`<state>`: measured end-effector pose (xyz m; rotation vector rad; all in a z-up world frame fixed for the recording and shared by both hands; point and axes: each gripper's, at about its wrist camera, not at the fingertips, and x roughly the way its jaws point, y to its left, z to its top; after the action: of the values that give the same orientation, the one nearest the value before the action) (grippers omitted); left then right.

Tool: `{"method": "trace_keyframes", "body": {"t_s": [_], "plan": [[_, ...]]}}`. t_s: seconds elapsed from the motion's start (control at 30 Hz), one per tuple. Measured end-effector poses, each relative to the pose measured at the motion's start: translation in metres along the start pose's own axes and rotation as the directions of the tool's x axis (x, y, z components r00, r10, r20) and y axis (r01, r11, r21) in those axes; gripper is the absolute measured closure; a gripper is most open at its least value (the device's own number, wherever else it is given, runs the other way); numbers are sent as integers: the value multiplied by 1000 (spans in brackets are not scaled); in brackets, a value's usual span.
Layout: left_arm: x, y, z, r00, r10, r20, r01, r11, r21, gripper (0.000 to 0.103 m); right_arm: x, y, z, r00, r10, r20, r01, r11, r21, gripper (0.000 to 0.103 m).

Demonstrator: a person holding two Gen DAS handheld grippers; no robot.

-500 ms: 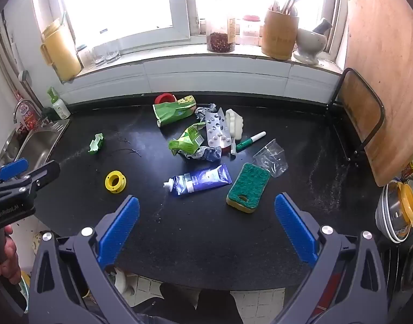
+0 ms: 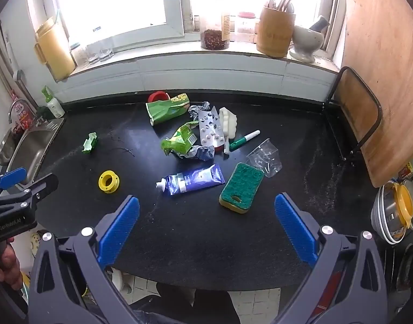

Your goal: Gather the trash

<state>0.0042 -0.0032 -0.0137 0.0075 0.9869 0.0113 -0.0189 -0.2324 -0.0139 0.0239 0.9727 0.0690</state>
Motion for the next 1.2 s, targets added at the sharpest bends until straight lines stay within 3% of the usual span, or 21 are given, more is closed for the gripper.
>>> {"method": "trace_keyframes", "body": {"t_s": [1.2], "plan": [[5, -2, 4, 1000, 10, -16, -10, 1000, 18, 6, 0, -1, 3, 1000, -2, -12, 2, 1000, 3, 6]]}}
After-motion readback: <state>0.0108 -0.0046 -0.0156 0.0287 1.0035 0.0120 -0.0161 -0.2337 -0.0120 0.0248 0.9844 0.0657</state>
